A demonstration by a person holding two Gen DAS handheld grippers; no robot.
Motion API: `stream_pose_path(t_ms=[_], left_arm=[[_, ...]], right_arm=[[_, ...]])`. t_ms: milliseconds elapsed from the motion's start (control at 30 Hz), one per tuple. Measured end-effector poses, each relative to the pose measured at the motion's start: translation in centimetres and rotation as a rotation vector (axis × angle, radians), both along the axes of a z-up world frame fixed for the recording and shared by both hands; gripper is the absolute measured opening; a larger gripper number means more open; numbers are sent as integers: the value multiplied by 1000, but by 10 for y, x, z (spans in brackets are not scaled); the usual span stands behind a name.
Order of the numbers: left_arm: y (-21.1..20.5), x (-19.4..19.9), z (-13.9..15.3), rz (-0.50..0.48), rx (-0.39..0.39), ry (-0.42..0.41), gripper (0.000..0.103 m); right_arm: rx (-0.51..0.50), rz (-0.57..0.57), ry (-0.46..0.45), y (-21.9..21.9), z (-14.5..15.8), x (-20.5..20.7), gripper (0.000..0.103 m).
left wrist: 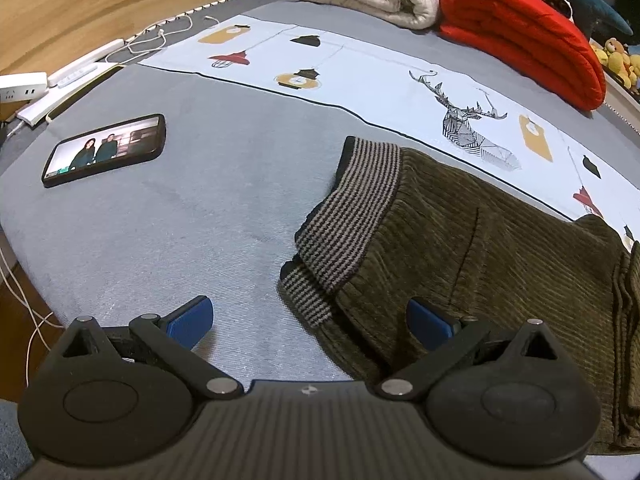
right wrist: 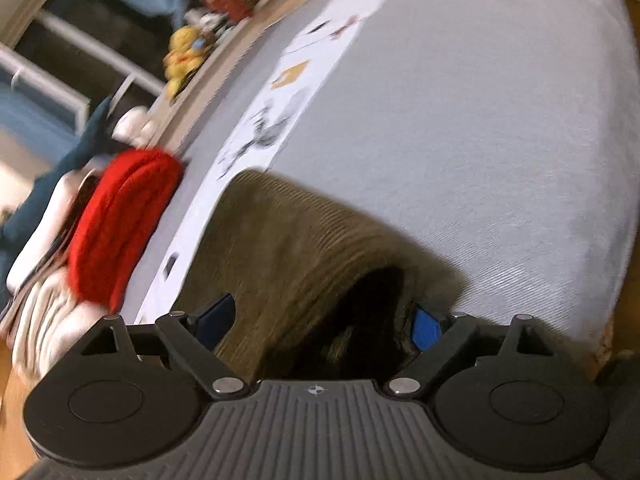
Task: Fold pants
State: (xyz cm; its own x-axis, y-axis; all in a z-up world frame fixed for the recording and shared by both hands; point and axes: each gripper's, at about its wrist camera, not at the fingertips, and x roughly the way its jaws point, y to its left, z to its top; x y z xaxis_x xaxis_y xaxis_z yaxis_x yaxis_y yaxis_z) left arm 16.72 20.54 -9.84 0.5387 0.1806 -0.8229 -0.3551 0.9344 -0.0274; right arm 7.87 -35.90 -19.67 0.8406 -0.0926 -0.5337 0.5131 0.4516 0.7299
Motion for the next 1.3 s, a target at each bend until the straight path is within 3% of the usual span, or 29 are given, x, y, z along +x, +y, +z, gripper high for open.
stream_pose_path(t_ms=[33,100,167,267,367,433,567,633,767,900,967,1033,1067,1133,1233,1300], left_arm=[[1,1,-1,2,-2,4,103],[6,3,-3,5,-15,20,103],[14,4,-4,32,-22,21,103],[26,7,-8,52,-57,32,103],[31,12,-17,56,-82,49,103],[32,12,-19,55,-95,50,103],[46,5,-4,63,-146,39,103],[64,-4,11,111,-189,-2,103],[108,-12,37,220,-227,-59,103],[136,-11,39,283,-128,-78,103],[139,-11,29,275,-112,-72,103],[134,-6,16,216,-127,-18,103],[130,-3,14,187,-139,-8,103],[115,-1,15,113,-127,-34,103],[96,6,19,39,-59,-51,103],[90,7,20,19,-75,-58,103]], right_arm=[[-11,-3,18,-1,0,3,89],[-15,-35,85,-5,-7,10,72],[-56,-49,119,-5,-5,14,44],[-135,-18,166,3,2,23,32],[-224,-5,205,14,19,34,28],[-351,31,195,31,40,41,26],[-650,187,77,93,101,67,25],[-793,279,21,133,131,85,25],[-1034,504,-153,248,168,108,25],[-1189,775,-339,367,149,101,25],[-1289,994,-396,427,111,87,25],[-1384,1227,-380,469,60,74,25],[-1422,1268,-378,478,41,67,26],[-1521,1210,-419,483,23,55,26],[-1401,1206,-411,471,38,67,27],[-1371,1215,-414,468,44,69,28]])
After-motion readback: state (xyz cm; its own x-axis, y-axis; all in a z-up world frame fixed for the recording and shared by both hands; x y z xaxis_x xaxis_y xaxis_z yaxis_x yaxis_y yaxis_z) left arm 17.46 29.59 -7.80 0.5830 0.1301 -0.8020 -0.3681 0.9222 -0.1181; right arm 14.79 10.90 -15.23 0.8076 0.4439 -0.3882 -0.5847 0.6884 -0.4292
